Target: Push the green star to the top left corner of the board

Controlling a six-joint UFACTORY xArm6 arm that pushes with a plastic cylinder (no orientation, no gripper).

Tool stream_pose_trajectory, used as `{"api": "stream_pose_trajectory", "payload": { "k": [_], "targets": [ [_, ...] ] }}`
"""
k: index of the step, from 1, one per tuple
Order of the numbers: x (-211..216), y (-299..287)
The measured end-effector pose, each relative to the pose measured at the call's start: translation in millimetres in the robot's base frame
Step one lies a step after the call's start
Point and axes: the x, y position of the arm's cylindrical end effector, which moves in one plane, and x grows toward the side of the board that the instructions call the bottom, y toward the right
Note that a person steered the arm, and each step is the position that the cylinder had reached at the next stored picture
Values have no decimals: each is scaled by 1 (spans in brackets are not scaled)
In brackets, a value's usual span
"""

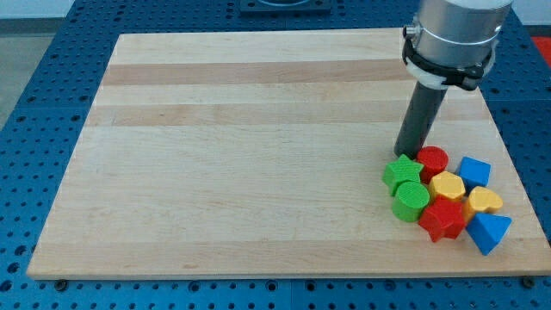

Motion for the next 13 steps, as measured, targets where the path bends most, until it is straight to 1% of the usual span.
{"api": "stream_pose_trajectory", "payload": {
  "k": [1, 2, 3, 4, 5, 6, 8, 10, 11, 12, 13],
  "targets": [
    [-6, 0],
    [-41, 1],
    [-48, 34],
    [-47, 95],
    [-32, 145],
    [-5, 157],
    [50, 158],
    [81, 147],
    [113, 143],
    [134, 120],
    [134, 89]
  ]
}}
